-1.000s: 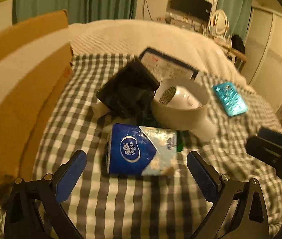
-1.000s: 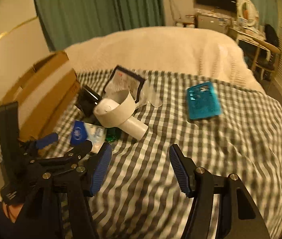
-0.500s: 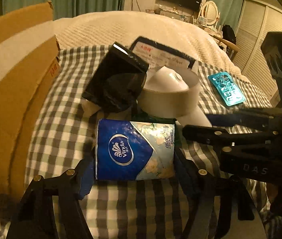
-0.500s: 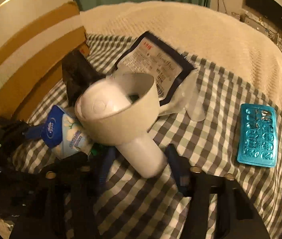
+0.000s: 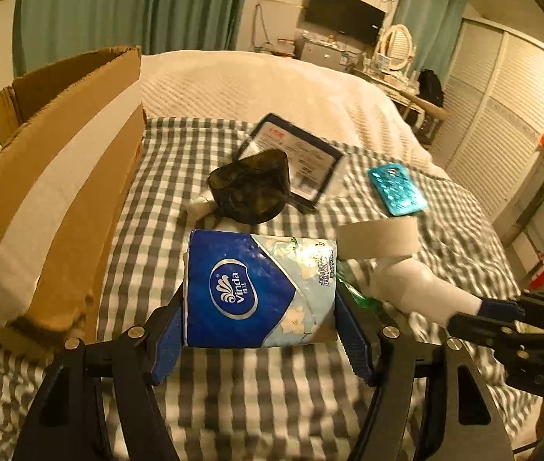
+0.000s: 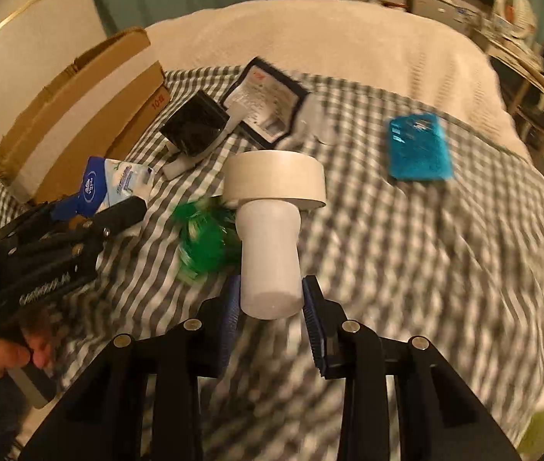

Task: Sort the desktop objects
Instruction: 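Carry the tissue pack and funnel cup into the cardboard box and release both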

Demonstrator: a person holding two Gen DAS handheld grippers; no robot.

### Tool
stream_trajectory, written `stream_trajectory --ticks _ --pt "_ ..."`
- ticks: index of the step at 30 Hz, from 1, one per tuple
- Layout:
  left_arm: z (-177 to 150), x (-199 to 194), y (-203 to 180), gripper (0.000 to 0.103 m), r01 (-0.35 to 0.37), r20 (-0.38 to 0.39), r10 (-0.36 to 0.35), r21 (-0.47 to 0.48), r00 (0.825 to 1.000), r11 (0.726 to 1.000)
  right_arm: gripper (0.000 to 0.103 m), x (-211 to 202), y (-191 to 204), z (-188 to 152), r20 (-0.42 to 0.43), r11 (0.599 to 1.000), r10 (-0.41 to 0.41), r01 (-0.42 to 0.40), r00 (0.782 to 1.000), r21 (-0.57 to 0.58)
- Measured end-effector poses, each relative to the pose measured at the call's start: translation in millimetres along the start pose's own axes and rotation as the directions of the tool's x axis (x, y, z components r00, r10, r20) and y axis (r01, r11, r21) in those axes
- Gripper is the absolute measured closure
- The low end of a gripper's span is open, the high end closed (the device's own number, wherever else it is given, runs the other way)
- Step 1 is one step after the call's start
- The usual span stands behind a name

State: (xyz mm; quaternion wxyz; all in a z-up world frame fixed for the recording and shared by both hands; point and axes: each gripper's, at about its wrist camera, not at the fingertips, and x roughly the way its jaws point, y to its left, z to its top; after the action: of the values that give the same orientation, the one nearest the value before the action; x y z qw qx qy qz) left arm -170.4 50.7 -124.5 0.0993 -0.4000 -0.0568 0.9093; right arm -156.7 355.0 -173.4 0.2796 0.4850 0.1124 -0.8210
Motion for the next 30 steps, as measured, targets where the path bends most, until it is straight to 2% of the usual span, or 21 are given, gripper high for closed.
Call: stream_trajectory --ticks 6,11,15,19,21,25,28,30 --pt "-12 -17 -9 0.032 0.041 -0.005 -0.041 0.030 0.999 0.999 0.071 -30 3 -36 -0.015 0.996 -0.013 0.014 1.000 0.090" --pt "-18 -19 -13 0.032 0.059 -0.006 -0.059 0.047 0.998 0.997 0.071 -19 10 -59 -0.060 0.991 -0.028 0.036 0.998 0.126" --pt "-19 -11 -3 0.032 0.067 -0.020 -0.066 0.009 0.998 0.998 0.066 1 12 -45 -0.078 0.985 -0.045 0.057 0.996 0.165" --pt "-13 -11 7 0.032 0.073 -0.006 -0.074 -0.033 0.997 0.997 0.070 22 16 -34 -0.127 0.982 -0.066 0.087 0.990 0.170" --pt "-8 -20 8 0.032 0.079 0.026 -0.078 -0.045 0.997 0.996 0.071 14 19 -36 -0.098 0.979 -0.077 0.094 0.992 0.183" --pt "10 -53 9 0.032 0.092 0.121 -0.085 -0.048 0.989 0.995 0.071 -26 20 -29 0.010 0.972 -0.045 0.041 0.999 0.230" --pt "31 -96 16 0.032 0.103 0.237 -0.085 -0.065 0.968 0.993 0.071 -67 38 -10 0.108 0.982 -0.034 0.013 0.994 0.190" --pt "47 -123 27 0.032 0.083 0.308 -0.054 -0.080 0.950 0.993 0.071 -96 57 8 0.185 0.988 -0.010 -0.018 0.983 0.153"
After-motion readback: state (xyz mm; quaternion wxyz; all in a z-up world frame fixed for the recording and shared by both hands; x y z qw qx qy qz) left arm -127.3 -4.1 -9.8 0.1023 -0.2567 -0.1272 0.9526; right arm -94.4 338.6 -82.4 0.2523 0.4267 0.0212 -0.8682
